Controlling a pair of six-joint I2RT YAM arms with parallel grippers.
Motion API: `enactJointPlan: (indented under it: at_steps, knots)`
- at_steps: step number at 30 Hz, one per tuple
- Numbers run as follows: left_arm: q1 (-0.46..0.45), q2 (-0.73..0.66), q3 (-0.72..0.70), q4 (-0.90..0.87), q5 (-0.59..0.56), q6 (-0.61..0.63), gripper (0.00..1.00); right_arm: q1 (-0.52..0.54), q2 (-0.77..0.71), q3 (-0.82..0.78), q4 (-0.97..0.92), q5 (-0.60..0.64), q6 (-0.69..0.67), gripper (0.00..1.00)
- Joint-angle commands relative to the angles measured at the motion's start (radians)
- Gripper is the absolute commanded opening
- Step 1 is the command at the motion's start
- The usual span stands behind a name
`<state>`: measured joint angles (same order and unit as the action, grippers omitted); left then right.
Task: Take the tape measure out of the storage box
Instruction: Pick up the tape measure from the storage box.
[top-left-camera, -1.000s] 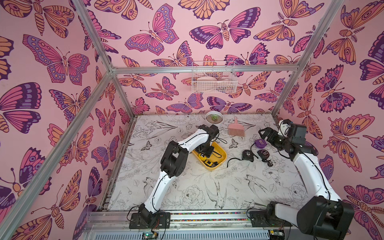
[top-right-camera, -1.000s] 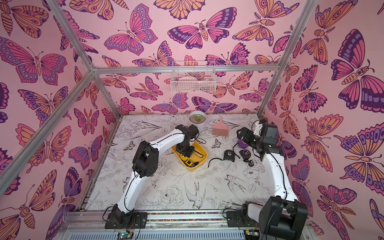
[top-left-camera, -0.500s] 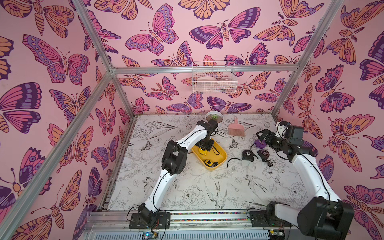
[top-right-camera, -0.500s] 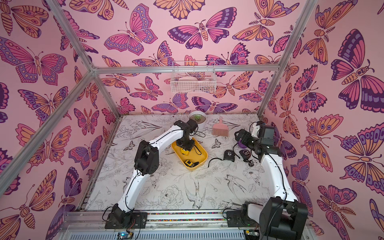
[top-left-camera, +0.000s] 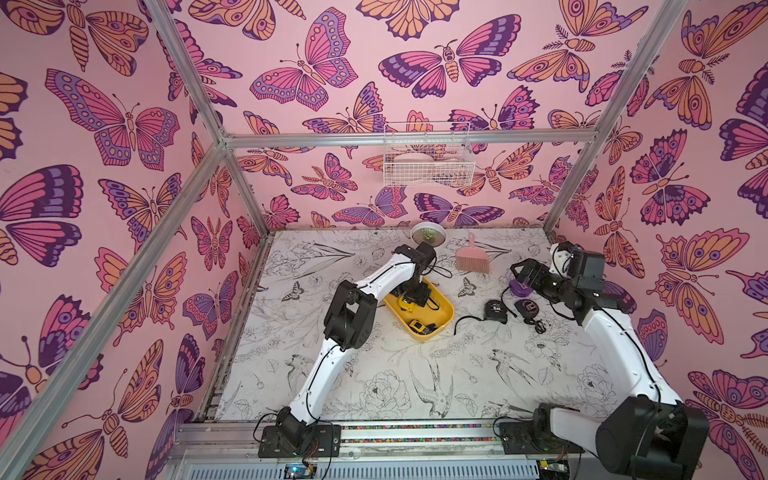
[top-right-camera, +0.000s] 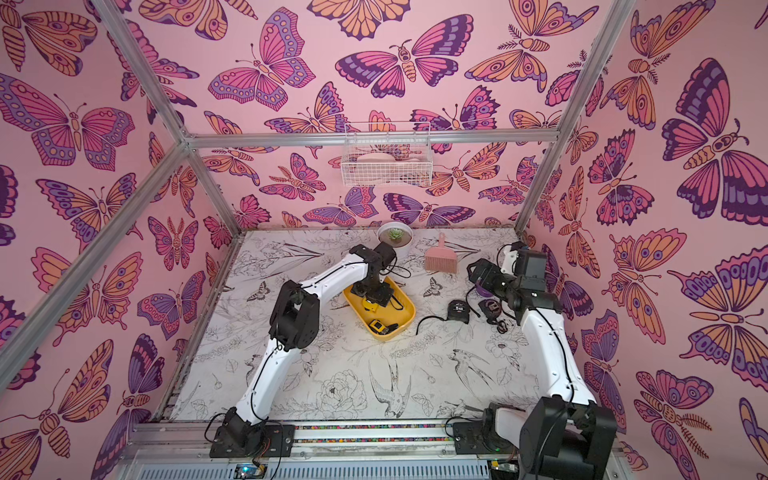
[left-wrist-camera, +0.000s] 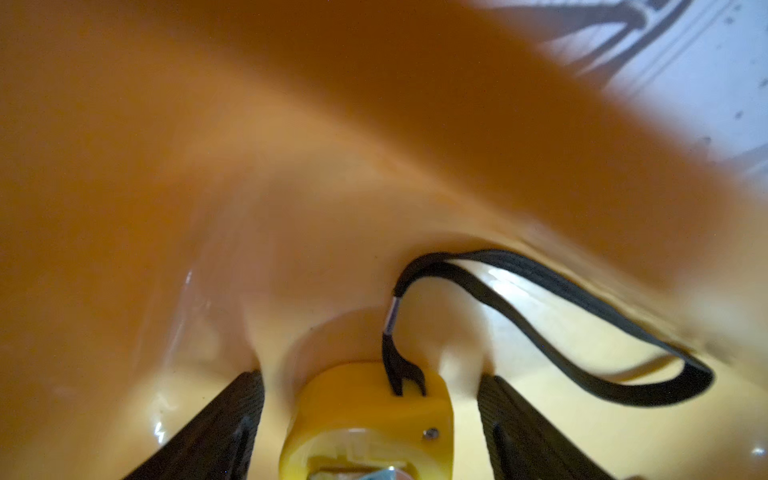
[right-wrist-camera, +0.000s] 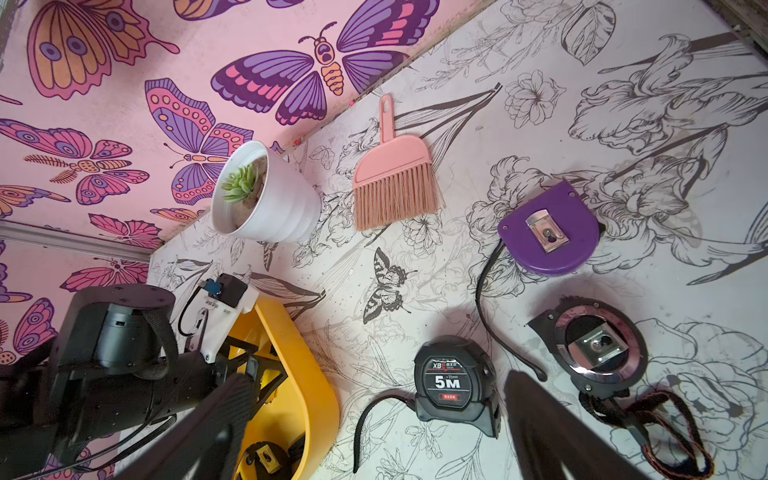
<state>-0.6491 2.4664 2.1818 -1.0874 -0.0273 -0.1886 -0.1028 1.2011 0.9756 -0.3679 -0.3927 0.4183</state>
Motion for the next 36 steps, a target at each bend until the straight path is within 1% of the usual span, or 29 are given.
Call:
enactJointPlan:
  at_steps: [1,5,12,13,16,20,22,23,26,28,32,36]
  knots:
    - [0.0,0.001,-0.047,-0.076,-0.007,-0.009,0.83,0.01,-0.02,0.003,-0.019,0.01,-0.003,0.99]
    - [0.001,0.004,-0.071,-0.083,0.006,-0.015,0.8,0.01,-0.024,0.002,-0.022,0.01,-0.003,0.99]
    - [0.0,-0.02,-0.119,-0.082,0.015,-0.02,0.66,0.009,-0.026,0.003,-0.026,0.007,0.0,0.99]
    - [0.002,-0.025,-0.126,-0.081,0.014,-0.02,0.66,0.01,-0.027,0.002,-0.024,0.005,0.0,0.99]
    - [0.0,-0.036,-0.135,-0.08,0.01,-0.016,0.6,0.01,-0.024,-0.001,-0.021,-0.001,0.002,0.99]
    - [0.0,-0.051,-0.132,-0.08,0.013,-0.007,0.42,0.008,-0.013,-0.011,-0.006,-0.023,0.011,0.99]
    - [0.001,-0.076,-0.137,-0.076,0.026,0.007,0.36,0.01,0.004,-0.027,0.017,-0.055,0.021,0.99]
    - [0.001,-0.1,-0.141,-0.072,0.034,0.018,0.35,0.01,0.023,-0.028,0.016,-0.079,0.022,0.99]
    - [-0.003,-0.17,-0.161,-0.048,0.077,0.073,0.32,0.017,0.093,-0.031,0.024,-0.205,0.038,0.99]
    - [-0.007,-0.216,-0.182,-0.032,0.115,0.109,0.31,0.046,0.141,-0.031,0.037,-0.288,0.033,0.99]
    - [-0.013,-0.292,-0.224,-0.001,0.197,0.145,0.31,0.165,0.219,0.019,-0.012,-0.302,-0.031,1.0]
    - [-0.023,-0.347,-0.252,0.034,0.249,0.182,0.3,0.243,0.318,0.055,0.01,-0.361,-0.025,0.97]
